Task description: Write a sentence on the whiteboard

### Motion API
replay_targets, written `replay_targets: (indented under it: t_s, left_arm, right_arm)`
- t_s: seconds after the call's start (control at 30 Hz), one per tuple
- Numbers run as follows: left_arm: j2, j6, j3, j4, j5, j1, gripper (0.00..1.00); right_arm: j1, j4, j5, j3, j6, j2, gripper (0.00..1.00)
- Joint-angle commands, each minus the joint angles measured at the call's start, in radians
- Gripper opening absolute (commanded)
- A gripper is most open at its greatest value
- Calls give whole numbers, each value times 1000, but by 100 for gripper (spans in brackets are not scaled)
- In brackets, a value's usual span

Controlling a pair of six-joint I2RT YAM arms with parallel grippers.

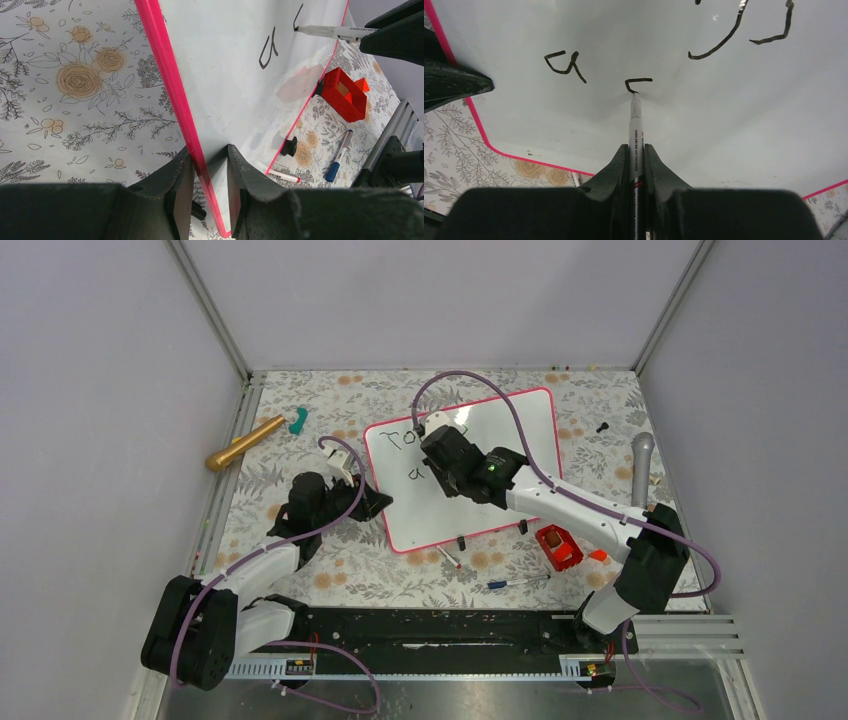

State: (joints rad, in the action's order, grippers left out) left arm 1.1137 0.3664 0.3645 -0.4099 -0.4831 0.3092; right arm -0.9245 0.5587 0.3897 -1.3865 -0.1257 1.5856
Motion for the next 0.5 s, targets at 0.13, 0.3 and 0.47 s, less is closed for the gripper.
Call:
replay_targets:
  t_s: [0.13,0.3,0.47]
  left_arm:
    - [-6,-57,17,-17,52,1,13]
    - [-6,-57,18,-17,53,1,13]
    - [-5,-57,17,-17,54,1,13]
  right_arm:
    - [25,22,94,-48,21,2,0]
    - [27,22,77,-77,26,16,0]
    - [29,21,69,-102,32,32,0]
